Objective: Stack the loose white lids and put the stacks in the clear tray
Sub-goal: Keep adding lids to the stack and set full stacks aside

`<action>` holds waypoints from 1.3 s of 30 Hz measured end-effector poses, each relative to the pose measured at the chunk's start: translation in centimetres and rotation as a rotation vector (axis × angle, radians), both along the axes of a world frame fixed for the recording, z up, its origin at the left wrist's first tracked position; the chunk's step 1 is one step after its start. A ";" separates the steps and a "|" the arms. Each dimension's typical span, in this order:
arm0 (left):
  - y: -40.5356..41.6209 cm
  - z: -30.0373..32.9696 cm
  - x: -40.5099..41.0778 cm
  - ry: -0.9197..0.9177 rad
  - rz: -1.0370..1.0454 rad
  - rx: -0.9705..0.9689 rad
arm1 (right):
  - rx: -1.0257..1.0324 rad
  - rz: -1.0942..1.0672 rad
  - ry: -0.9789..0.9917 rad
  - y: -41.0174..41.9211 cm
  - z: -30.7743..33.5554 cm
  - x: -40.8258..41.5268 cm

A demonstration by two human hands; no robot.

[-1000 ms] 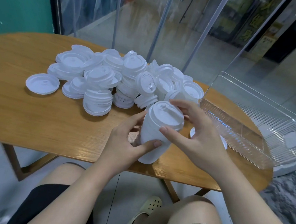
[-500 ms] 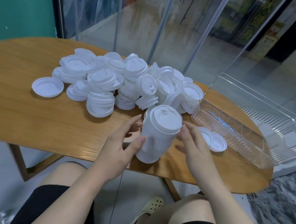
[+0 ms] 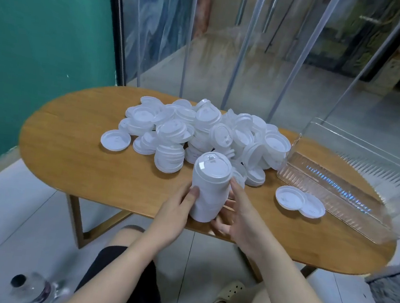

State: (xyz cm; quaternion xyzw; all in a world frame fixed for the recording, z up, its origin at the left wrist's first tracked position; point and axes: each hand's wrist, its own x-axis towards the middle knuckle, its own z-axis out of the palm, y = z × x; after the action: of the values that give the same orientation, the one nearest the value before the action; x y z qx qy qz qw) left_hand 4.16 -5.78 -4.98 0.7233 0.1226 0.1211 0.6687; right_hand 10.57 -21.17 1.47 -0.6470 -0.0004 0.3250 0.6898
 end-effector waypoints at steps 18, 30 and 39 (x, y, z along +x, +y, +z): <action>17.3 2.1 -8.3 0.102 0.399 -0.021 | 0.014 0.309 -0.043 20.2 -1.5 -4.2; 18.3 2.0 -9.5 0.097 0.504 0.039 | -0.110 0.317 -0.218 20.6 -2.7 -3.6; 7.0 -2.0 -9.6 -0.046 0.686 0.454 | -0.244 -0.166 -0.775 5.0 -3.2 1.4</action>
State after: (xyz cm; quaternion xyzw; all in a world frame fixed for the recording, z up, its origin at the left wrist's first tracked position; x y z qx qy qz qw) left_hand -5.43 1.19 -7.01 0.7666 0.3120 0.3773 0.4155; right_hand 11.95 -16.18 -1.77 -0.7963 -0.1694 -0.0020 0.5807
